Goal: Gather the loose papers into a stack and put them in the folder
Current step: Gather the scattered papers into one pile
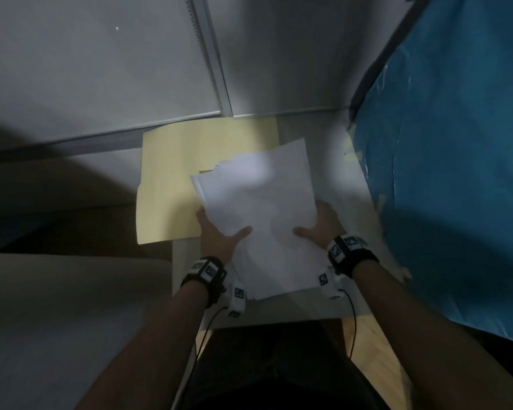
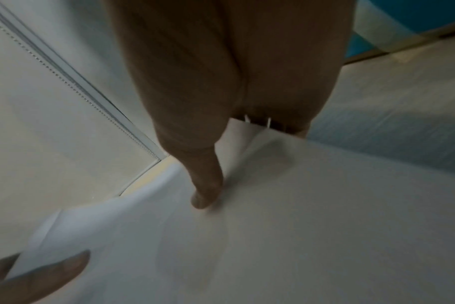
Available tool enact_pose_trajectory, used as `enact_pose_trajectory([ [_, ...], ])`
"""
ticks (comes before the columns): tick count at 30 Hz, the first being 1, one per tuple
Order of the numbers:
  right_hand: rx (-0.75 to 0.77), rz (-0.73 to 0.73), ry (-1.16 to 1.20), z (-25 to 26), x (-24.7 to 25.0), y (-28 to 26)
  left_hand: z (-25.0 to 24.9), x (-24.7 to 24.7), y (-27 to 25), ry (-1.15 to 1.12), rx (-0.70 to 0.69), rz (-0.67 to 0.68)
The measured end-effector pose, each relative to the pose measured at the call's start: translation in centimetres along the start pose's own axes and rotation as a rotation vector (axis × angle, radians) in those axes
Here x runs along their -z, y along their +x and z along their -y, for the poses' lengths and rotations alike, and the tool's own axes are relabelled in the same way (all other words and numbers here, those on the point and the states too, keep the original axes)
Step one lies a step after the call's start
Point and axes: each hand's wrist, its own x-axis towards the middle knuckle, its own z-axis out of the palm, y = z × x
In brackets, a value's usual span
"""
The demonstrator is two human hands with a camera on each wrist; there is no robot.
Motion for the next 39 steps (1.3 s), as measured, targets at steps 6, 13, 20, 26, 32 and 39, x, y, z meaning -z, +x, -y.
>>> enact_pose_trajectory([
  [6,0.050,-0.054,0.041,2.0,-0.5,0.7,-0.7,-0.7,0.5,-0.171,0.166,-0.012],
  [13,0.037,-0.066,0.194,2.0,0.5,0.3,-1.5,-0.1,0.5,-0.115,0.102,0.064],
  [20,0.121,0.180,0.758,5.3,3.9,-3.2,-5.2,1.3,-0.7,-0.202,-0.022,0.187],
  [26,0.300,-0.147,0.710,9.6,5.0,-5.5,-9.9,1.2,-1.8,-0.233,-0.272,-0.006],
  [32,0.385,-0.186,0.522,9.4,6.0,-5.9,-11.3,1.5,-2.5,-0.219,-0.444,-0.017],
  [39,0.482,-0.221,0.588,10.5,7.6,-5.6,-13.5,1.0,-2.6,-0.216,-0.434,-0.056],
])
